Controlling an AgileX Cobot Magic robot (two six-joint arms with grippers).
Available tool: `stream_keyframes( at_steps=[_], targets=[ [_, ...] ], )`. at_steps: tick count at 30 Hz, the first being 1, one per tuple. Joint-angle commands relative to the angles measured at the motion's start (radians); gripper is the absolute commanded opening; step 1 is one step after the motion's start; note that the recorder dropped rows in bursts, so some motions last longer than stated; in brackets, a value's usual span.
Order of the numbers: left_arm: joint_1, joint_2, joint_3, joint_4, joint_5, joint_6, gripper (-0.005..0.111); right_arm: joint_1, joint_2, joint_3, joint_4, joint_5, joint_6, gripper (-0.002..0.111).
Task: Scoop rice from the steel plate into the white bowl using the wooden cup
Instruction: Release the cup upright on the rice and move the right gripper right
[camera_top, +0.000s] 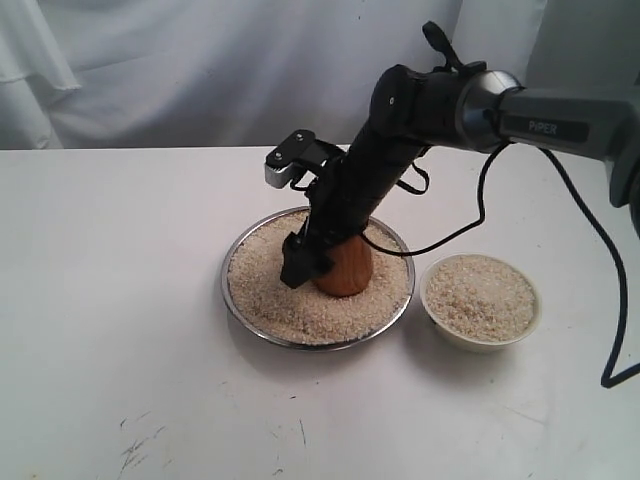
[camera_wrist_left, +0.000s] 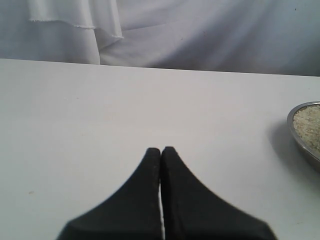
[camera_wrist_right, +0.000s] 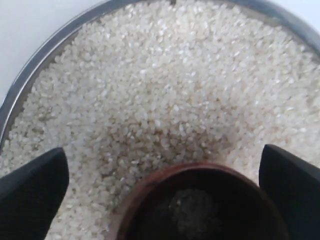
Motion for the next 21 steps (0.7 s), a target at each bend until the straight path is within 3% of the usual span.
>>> stream_keyframes(
  at_steps=[1,13,21],
  targets=[
    [0.002,-0.004,0.005,-0.002,-0.013,-0.001,0.000,-0.006,-0.024,0.000,0.010,-0.071,-0.013,0.094],
    [0.002,-0.004,0.005,-0.002,-0.013,-0.001,0.000,-0.019,-0.133,0.000,-0.001,-0.059,0.019,0.094],
    [0.002,-0.004,0.005,-0.002,-0.013,-0.001,0.000,-0.110,-0.196,0.028,0.127,0.102,0.109,0.093]
  ],
)
